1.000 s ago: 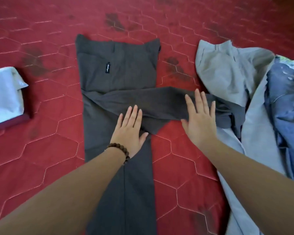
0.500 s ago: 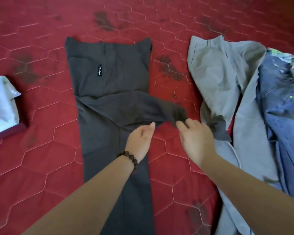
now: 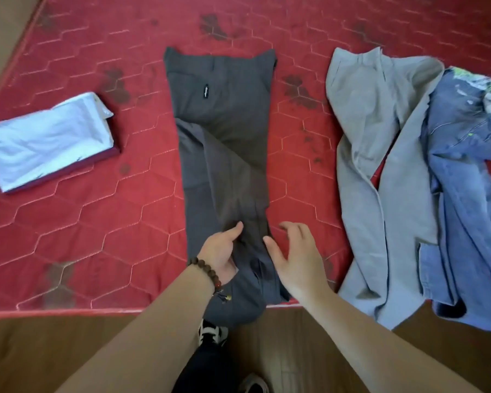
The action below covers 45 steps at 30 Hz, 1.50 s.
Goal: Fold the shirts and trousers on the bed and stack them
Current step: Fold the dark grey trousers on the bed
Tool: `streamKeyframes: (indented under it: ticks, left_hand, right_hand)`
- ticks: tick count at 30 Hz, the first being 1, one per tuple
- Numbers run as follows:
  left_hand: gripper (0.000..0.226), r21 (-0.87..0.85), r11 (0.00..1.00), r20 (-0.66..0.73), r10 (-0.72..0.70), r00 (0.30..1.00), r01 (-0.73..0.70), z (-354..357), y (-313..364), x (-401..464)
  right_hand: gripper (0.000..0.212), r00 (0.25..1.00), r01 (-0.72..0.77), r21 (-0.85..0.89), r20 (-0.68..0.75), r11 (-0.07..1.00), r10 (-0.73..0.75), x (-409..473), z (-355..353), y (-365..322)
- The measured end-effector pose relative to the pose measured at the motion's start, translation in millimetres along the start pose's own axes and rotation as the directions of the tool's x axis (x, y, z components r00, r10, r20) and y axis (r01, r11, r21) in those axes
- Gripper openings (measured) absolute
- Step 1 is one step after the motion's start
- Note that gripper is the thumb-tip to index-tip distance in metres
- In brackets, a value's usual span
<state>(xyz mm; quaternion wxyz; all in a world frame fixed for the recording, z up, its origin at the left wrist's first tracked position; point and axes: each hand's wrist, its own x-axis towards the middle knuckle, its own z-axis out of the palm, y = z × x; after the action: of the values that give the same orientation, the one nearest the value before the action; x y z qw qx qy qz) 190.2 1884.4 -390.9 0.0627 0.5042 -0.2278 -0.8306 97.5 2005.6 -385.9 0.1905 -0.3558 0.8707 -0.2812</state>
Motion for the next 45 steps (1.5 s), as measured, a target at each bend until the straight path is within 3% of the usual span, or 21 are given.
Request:
streamKeyframes:
  ticks: [2,4,6,8,14,19,22,24,28,31,33,39,42,45]
  left_hand:
    - [0.032,0.001,1.0,0.006,0.016,1.0,-0.016,-17,-7,-13]
    - [0.031,0.043,0.999,-0.014,0.031,0.999,-0.03,-36,-15,-24]
    - [0.028,0.144,0.988,-0.129,0.077,0.989,-0.058,-56,-22,-28]
    - [0.023,0.259,0.963,-0.248,0.138,0.959,-0.072,-74,-23,-29]
    - [0.012,0.369,0.929,-0.266,0.07,0.961,0.035,-100,-23,-36]
    - [0.012,0.321,0.947,-0.28,0.075,0.957,0.019,-107,-24,-39]
    - [0.019,0.179,0.981,-0.257,0.119,0.959,-0.074,-105,-25,-45]
    - [0.024,0.124,0.989,-0.208,0.111,0.972,-0.086,-104,-28,-52]
    - [0.018,0.324,0.945,-0.166,0.012,0.986,0.043,-101,-40,-68]
    - [0.022,0.437,0.898,-0.172,0.02,0.985,0.058,-101,-48,-76]
    - [0.021,0.437,0.897,-0.211,0.037,0.977,0.06,-103,-50,-80]
    - [0.026,0.575,0.818,-0.3,0.25,0.921,-0.035,-105,-56,-82]
    - [0.037,0.634,0.771,-0.33,0.337,0.882,-0.058,-99,-56,-84]
    - [0.04,0.663,0.745,-0.337,0.379,0.862,-0.068,-98,-57,-85]
  right_hand:
    - [0.051,0.923,-0.329,0.195,0.272,0.924,0.271,-2,5,-7]
    - [0.048,0.772,-0.585,0.39,0.535,0.711,0.342,-11,15,-17]
    - [0.042,0.719,-0.648,0.431,0.617,0.628,0.32,-24,29,-23]
    - [0.037,0.711,-0.644,0.418,0.636,0.641,0.299,-34,43,-26]
    - [0.016,0.851,-0.415,0.294,0.459,0.861,0.254,-57,67,-41]
    - [0.011,0.844,-0.472,0.239,0.401,0.848,0.357,-59,71,-47]
    - [0.027,0.856,-0.448,0.254,0.396,0.857,0.331,-68,71,-45]
    - [0.025,0.871,-0.429,0.312,0.394,0.848,0.295,-73,72,-50]
    - [0.024,0.815,-0.538,0.429,0.482,0.725,0.32,-86,71,-64]
    - [0.035,0.849,-0.486,0.343,0.405,0.804,0.341,-96,76,-62]
    - [0.039,0.859,-0.498,0.338,0.323,0.799,0.399,-101,79,-59]
    - [0.03,0.833,-0.554,0.464,0.302,0.692,0.464,-104,73,-66]
    - [0.019,0.841,-0.541,0.468,0.301,0.699,0.45,-102,71,-67]
    - [0.022,0.817,-0.575,0.474,0.3,0.666,0.492,-98,71,-68]
